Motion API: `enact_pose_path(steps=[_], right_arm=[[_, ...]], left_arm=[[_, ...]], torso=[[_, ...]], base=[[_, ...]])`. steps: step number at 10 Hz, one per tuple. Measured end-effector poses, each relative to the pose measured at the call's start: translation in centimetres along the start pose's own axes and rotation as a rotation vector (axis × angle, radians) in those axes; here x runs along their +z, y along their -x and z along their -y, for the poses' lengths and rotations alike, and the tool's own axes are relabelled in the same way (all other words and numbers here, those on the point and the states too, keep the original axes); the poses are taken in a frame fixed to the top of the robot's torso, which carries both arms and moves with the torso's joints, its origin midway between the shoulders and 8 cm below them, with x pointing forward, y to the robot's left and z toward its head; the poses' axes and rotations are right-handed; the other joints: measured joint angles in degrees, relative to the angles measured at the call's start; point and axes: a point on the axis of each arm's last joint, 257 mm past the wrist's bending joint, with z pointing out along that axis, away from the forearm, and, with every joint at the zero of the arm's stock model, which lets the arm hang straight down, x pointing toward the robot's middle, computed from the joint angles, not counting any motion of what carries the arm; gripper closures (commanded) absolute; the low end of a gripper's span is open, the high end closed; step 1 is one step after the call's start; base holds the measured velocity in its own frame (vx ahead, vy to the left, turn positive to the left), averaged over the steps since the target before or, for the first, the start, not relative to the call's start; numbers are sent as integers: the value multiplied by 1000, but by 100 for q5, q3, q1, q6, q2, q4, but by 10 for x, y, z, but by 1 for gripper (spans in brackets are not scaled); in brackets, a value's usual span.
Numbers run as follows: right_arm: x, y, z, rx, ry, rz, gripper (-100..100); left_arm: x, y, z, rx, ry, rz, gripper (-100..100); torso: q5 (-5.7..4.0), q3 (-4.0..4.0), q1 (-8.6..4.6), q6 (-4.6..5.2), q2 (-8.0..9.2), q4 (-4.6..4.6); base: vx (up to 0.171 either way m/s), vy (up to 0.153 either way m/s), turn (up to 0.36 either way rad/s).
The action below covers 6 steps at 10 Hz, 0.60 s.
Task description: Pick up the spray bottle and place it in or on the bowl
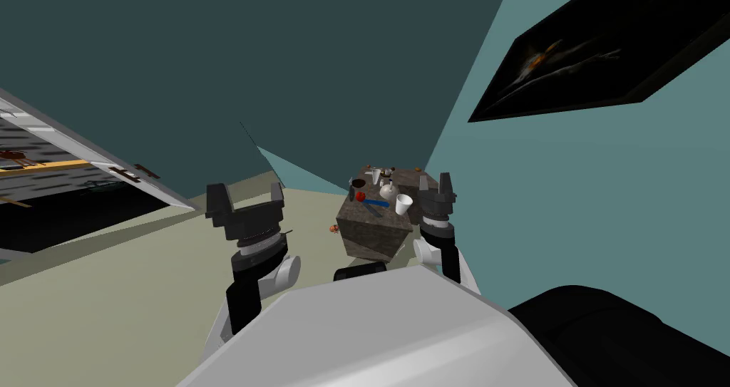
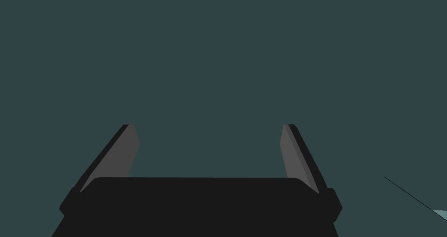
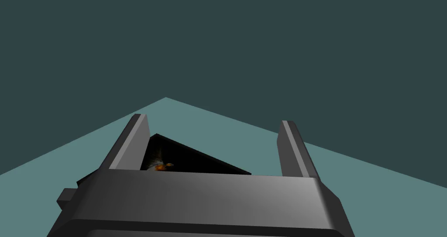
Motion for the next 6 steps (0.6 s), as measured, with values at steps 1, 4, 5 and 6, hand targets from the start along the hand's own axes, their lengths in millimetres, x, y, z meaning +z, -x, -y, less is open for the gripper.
enact_pose_path(steps=[1,4,5,6], right_arm=[[0,0,0,0,0,0,0],[0,0,0,0,0,0,0],[0,0,0,0,0,0,0],[0,0,0,0,0,0,0]], left_arm=[[0,-3,-3,2,9,-18,-100],[-4,-13,-24,17,68,-93,-100],[-7,-18,-34,24,97,-120,-100],[-10,-19,-45,34,129,-147,-100]], torso=[[0,0,-1,1,0,0],[-1,0,-4,1,0,0],[-1,0,-6,1,0,0],[-2,0,-7,0,-1,0]], base=[[-1,-10,-31],[-2,-17,-44],[0,-28,-54],[1,-28,-65]])
